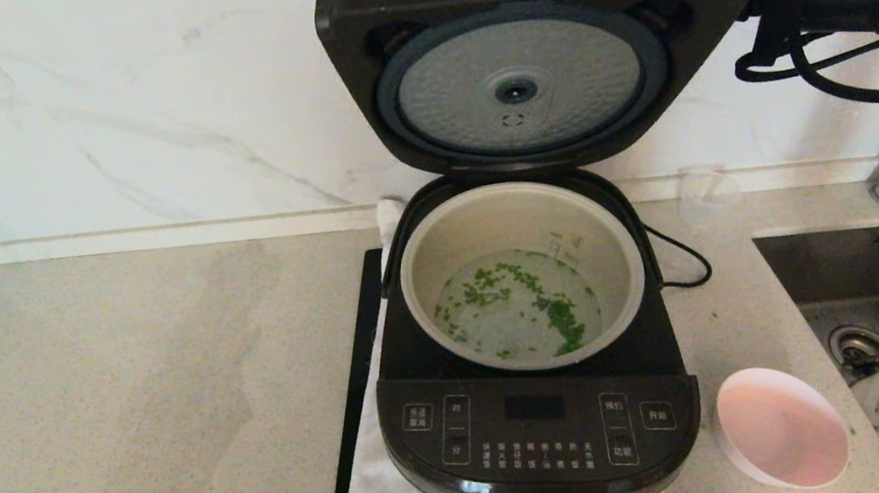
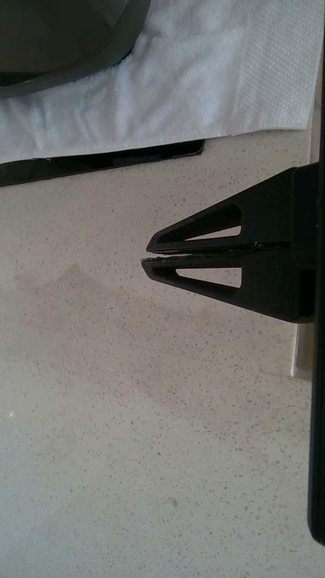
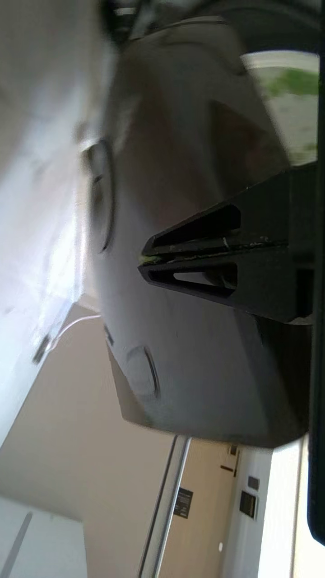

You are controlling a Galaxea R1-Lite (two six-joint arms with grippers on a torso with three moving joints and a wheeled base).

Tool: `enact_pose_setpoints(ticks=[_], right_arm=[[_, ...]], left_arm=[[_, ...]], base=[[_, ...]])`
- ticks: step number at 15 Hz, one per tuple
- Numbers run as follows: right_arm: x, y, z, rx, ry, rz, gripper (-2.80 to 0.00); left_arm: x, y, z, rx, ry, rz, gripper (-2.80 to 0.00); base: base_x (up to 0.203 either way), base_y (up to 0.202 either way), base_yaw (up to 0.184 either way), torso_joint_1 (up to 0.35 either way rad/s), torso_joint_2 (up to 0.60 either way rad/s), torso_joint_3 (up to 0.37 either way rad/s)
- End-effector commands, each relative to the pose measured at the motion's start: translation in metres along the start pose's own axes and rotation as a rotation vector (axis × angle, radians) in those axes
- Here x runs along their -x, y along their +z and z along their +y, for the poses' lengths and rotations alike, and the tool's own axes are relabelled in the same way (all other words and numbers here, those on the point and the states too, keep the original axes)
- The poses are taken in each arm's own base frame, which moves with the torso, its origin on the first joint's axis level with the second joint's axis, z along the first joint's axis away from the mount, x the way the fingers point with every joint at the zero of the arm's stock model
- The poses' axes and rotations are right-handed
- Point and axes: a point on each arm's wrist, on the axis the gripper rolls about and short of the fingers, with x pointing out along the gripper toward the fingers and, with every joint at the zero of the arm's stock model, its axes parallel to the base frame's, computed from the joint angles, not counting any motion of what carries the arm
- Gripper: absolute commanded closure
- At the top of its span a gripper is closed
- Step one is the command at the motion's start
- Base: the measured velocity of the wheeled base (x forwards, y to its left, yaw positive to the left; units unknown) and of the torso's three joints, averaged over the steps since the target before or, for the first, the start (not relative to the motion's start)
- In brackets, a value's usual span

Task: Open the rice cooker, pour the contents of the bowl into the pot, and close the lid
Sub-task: Close the rice cooker

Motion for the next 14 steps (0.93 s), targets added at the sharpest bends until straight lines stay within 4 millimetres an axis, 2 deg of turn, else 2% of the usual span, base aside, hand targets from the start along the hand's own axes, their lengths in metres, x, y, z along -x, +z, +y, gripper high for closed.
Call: enact_pose_setpoints(ticks=[1, 4, 11, 14], right_arm=[[0.007, -0.013, -0.002, -0.036, -0.019, 0.029, 0.00], [0.012, -0.029, -0.009, -0.081, -0.049, 0.066, 0.00], [0.021, -0.097, -0.036, -0.225, -0.133, 0.228, 0.00], [0.019, -0.118, -0.048, -0.254, -0.147, 0.276, 0.00]], left_arm=[[0.000, 0.000, 0.000, 0.000, 0.001, 0.000, 0.00], [0.000, 0.000, 0.000, 0.000, 0.001, 0.000, 0.00], [0.000, 0.000, 0.000, 0.000, 0.001, 0.001, 0.00], [0.000, 0.000, 0.000, 0.000, 0.000, 0.001, 0.00]], base=[[0.000, 0.000, 0.000, 0.000, 0.00, 0.000], [0.000, 0.000, 0.000, 0.000, 0.00, 0.000], [0.000, 0.000, 0.000, 0.000, 0.00, 0.000], [0.000, 0.000, 0.000, 0.000, 0.00, 0.000]])
